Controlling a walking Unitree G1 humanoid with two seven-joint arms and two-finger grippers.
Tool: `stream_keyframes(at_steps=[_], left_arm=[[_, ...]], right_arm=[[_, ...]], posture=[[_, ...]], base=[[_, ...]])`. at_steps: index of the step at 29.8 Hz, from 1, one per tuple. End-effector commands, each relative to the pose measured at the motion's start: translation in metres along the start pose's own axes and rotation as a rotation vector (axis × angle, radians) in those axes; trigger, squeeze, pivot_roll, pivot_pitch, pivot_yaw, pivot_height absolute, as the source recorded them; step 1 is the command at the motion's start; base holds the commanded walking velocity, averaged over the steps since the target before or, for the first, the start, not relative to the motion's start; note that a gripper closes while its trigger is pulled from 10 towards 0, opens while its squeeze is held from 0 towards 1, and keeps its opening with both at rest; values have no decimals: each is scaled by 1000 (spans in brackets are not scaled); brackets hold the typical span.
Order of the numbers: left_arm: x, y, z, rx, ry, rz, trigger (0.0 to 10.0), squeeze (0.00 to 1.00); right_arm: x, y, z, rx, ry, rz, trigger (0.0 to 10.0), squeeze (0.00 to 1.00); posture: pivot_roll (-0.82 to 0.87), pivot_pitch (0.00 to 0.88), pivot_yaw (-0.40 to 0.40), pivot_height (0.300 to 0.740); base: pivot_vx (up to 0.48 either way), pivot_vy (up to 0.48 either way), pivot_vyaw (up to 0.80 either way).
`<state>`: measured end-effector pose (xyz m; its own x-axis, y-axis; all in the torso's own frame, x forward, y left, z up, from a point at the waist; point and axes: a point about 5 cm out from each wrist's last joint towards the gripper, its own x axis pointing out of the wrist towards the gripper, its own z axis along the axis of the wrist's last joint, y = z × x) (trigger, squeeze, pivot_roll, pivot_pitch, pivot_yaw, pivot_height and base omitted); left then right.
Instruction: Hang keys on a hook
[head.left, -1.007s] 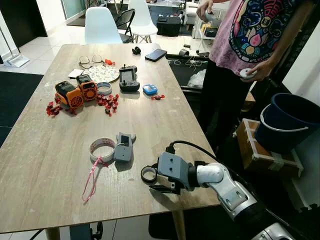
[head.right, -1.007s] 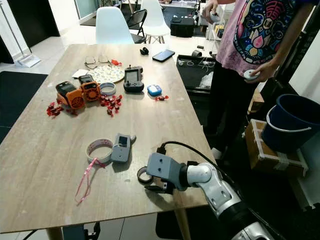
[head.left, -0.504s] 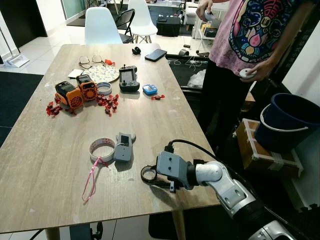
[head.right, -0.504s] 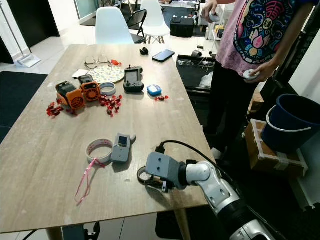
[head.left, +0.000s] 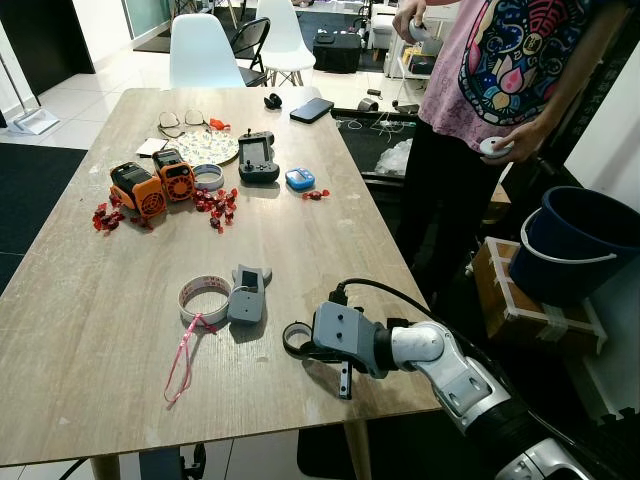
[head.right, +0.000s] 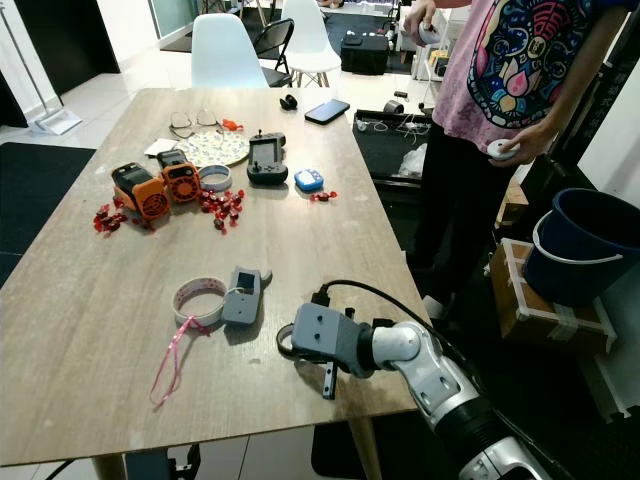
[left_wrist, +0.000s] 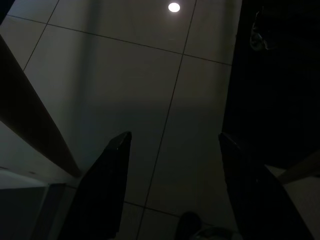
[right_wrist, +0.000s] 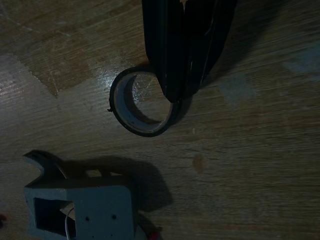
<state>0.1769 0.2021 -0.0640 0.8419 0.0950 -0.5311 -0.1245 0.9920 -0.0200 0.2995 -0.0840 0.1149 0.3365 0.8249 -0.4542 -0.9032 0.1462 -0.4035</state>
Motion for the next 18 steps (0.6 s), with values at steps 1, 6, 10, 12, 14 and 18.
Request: stream_keyframes(at_steps=[1, 6, 10, 12, 14, 18], left_arm=[[1, -2, 3, -3, -12, -4, 10000, 0], [1, -2, 2, -1, -9, -4, 10000, 0], [1, -2, 2, 0, -7, -4, 10000, 0], [1, -2, 2, 0, -6, -4, 10000, 0], [1, -2, 1, 1, -4, -4, 10000, 0], [1, -2, 1, 0, -4, -4, 10000, 0]], right_arm=[[2, 1, -1, -5, 11, 21, 588, 0], [2, -10, 8, 50, -61, -80, 10000, 1000], [3, -14, 11, 79, -90, -130, 10000, 1000], [5, -14, 11, 100, -95, -137, 10000, 67], [8, -11, 9, 125, -88, -132, 10000, 0], [9, -9, 6, 127, -65, -119, 10000, 0]], posture=[[76, 60, -44, 740], [75, 64, -42, 740], [75, 64, -42, 740], [74, 64, -41, 740], [75, 65, -43, 740], [76, 65, -44, 740]], base=[[0, 0, 0], [0, 0, 0], [0, 0, 0], [0, 0, 0], [0, 0, 0], [0, 0, 0]])
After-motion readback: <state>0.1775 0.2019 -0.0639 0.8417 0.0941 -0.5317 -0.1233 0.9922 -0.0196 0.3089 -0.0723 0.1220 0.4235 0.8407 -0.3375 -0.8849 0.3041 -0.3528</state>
